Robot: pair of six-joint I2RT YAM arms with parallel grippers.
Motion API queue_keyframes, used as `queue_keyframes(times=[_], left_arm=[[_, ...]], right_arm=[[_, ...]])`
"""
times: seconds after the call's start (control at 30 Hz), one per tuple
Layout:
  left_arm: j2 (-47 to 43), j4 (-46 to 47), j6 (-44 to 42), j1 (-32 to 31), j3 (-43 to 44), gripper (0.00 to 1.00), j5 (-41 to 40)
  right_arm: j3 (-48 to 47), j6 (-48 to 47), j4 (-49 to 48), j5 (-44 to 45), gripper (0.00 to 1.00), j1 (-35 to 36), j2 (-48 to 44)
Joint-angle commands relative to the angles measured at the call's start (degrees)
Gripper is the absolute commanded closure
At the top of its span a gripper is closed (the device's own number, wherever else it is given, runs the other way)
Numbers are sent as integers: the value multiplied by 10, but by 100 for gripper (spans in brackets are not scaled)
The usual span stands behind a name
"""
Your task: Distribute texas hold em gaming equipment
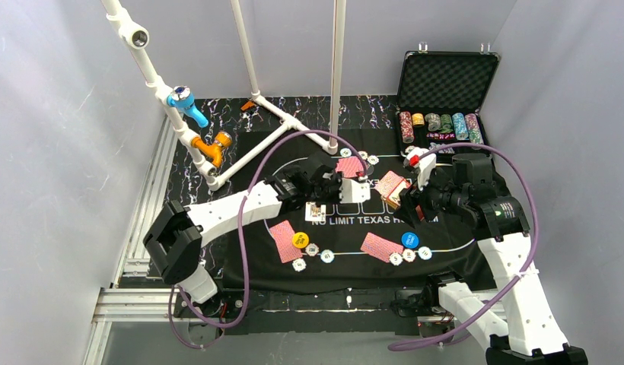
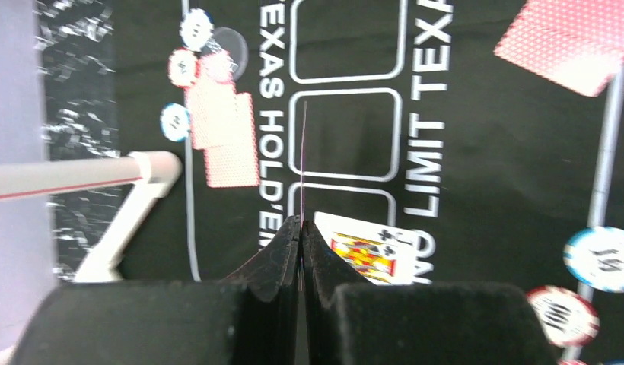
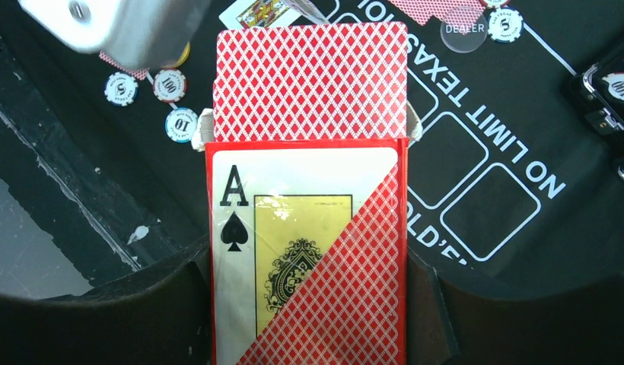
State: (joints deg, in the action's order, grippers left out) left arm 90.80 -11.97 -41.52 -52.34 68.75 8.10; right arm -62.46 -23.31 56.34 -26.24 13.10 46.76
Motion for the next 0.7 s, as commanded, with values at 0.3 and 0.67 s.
queue_keyframes(times=[0.3,0.67], left_arm=[[105,139,-132,-63,-18,100,-190],[150,34,-90,-80,-4,100,-147]], right_arm=[[-22,19,-39,-5,99,-12,-2],[-22,18,-36,-2,99,-13,-2]])
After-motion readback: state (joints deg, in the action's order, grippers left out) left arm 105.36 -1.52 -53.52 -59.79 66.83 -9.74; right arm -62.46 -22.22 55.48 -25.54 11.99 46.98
